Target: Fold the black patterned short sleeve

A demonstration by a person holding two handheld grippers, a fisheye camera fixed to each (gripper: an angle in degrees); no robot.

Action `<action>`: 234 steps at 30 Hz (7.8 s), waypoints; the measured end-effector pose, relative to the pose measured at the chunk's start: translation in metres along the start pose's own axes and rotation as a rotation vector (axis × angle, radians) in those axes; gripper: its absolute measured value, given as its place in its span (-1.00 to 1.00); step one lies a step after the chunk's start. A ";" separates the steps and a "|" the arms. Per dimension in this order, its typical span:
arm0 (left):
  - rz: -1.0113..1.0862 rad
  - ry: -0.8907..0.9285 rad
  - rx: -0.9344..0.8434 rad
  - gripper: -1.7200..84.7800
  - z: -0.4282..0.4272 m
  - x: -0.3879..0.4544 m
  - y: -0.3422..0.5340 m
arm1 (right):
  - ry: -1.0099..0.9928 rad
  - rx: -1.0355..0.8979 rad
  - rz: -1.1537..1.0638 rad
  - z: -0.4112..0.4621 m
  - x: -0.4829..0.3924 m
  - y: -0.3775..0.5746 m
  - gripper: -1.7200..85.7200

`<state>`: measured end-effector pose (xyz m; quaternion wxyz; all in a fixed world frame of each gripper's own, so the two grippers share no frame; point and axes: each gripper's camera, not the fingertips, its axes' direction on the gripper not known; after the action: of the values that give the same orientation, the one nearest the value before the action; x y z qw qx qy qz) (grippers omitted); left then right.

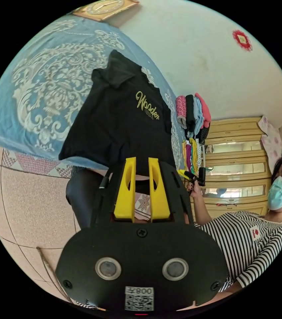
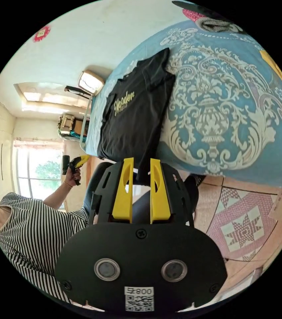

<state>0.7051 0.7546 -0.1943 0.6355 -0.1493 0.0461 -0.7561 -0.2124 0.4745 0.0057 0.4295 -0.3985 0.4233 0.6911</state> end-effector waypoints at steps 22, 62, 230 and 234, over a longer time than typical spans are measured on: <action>-0.073 -0.256 -0.024 -0.74 -0.104 -0.010 -0.017 | -0.039 -0.176 0.169 0.029 0.041 -0.055 -0.82; 0.028 0.094 0.143 -0.93 -0.249 0.036 0.014 | -0.306 0.013 0.107 -0.107 0.088 0.036 -0.95; 0.470 -0.579 0.141 -0.96 0.107 -0.006 -0.326 | 0.408 0.187 -0.305 -0.013 -0.164 -0.258 -0.96; 0.438 -0.564 0.119 -0.96 0.102 -0.012 -0.283 | 0.363 0.168 -0.349 -0.018 -0.173 -0.203 -0.96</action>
<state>0.4677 0.8319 -0.0256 0.7778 -0.3012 -0.1443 -0.5325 0.0346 0.4686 0.1087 0.4906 -0.5459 0.4744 0.4861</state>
